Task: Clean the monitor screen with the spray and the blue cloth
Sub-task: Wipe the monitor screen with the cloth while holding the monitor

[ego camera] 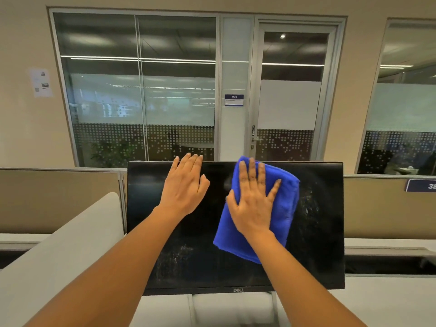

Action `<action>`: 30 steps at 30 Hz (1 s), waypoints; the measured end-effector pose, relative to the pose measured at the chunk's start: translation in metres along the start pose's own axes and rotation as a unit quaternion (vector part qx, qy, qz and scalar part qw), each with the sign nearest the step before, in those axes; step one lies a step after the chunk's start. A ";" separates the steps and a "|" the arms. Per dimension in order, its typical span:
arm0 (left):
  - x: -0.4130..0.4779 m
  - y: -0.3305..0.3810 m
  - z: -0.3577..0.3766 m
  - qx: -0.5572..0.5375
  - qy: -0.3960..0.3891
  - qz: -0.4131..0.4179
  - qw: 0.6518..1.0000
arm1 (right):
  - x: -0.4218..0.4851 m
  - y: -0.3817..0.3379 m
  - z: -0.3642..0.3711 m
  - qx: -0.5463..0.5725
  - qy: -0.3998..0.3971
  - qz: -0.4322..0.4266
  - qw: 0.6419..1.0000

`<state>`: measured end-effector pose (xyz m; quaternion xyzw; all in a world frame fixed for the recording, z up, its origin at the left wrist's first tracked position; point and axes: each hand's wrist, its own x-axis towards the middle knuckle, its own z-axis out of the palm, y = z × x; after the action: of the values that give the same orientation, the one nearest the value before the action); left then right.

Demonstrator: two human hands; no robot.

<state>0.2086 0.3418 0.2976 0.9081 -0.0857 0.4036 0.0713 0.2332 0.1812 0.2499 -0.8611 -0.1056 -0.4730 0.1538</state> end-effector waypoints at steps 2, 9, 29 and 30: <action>0.000 0.000 0.001 -0.002 -0.001 0.000 1.000 | -0.003 -0.017 0.007 -0.003 -0.016 -0.083 0.996; 0.000 -0.002 0.001 -0.002 -0.005 0.006 1.000 | -0.001 -0.017 0.014 -0.069 -0.035 -0.236 0.969; -0.005 0.001 -0.006 -0.031 -0.012 0.009 0.999 | 0.004 0.104 -0.019 0.003 0.032 0.136 0.990; -0.005 0.002 -0.006 -0.028 -0.013 0.010 0.999 | 0.004 0.100 -0.018 0.009 0.034 0.141 0.989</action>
<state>0.2003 0.3420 0.2977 0.9099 -0.1068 0.3903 0.0918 0.2537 0.0819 0.2461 -0.8491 0.0174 -0.4751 0.2304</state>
